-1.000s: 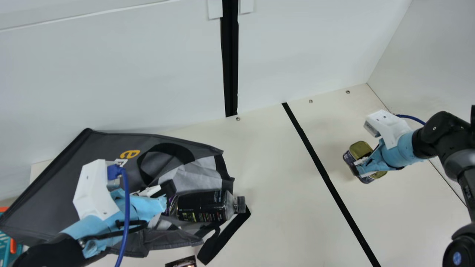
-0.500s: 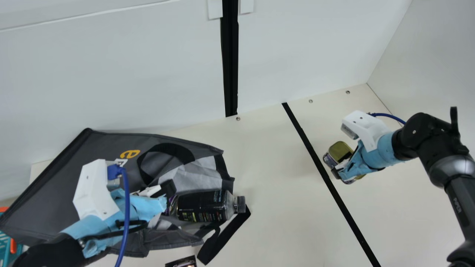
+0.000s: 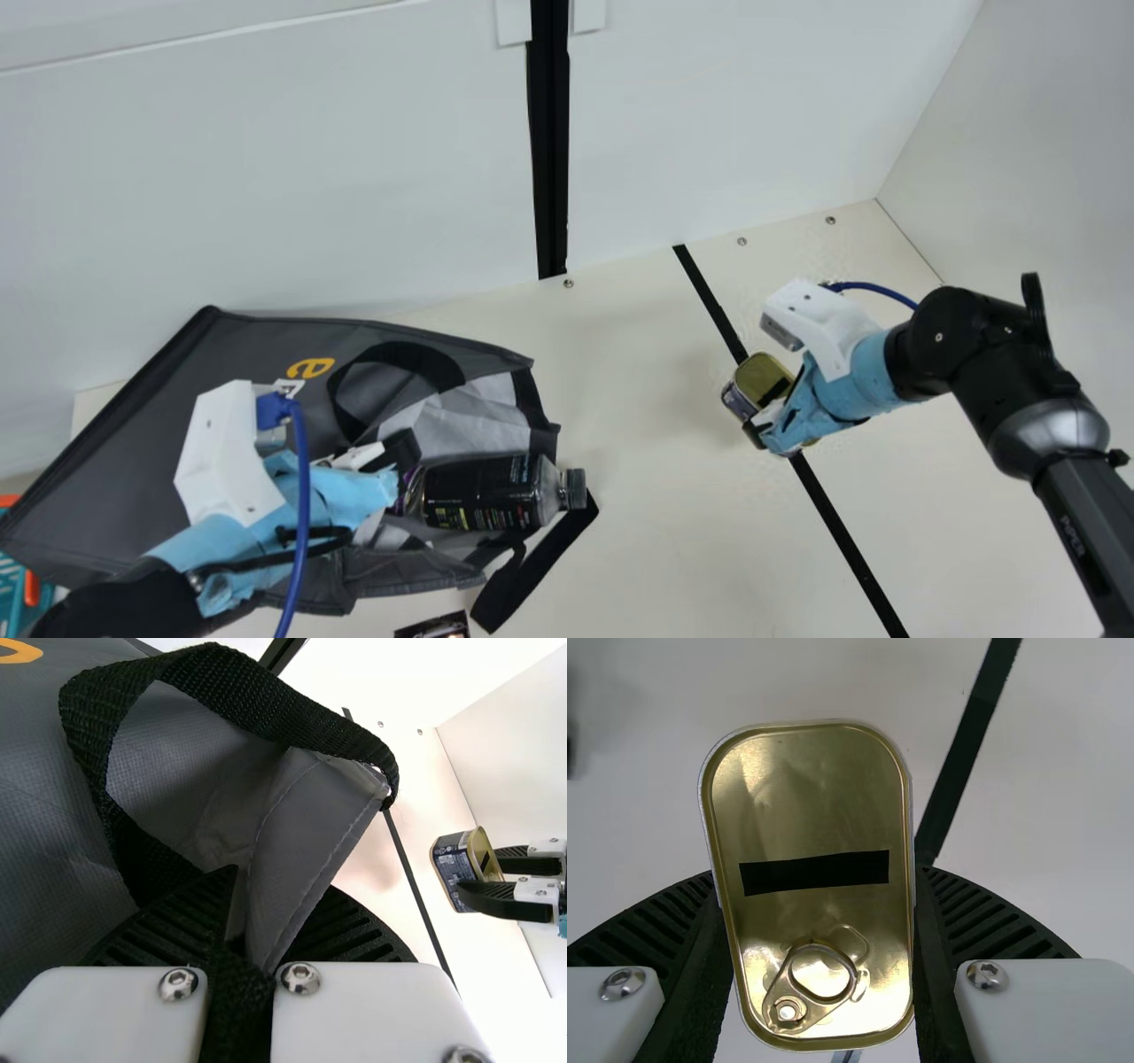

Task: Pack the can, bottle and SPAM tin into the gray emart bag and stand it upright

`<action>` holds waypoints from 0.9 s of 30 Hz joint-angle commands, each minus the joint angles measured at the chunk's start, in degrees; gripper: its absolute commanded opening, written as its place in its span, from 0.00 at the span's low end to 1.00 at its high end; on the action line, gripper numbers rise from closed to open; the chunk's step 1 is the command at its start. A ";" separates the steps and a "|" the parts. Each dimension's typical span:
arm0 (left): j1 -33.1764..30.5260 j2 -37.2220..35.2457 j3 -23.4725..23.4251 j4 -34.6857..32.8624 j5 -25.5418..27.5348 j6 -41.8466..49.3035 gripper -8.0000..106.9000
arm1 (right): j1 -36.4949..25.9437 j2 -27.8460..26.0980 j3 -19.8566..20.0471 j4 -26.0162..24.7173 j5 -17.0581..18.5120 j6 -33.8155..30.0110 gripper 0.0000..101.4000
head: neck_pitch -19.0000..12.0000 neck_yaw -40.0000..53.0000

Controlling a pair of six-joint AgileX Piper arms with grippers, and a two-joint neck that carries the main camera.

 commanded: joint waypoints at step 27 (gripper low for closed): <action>0.00 0.00 0.00 0.00 0.00 0.00 0.00 | 13.24 -6.71 2.86 1.43 4.77 -4.57 0.00 | -1.30 -0.14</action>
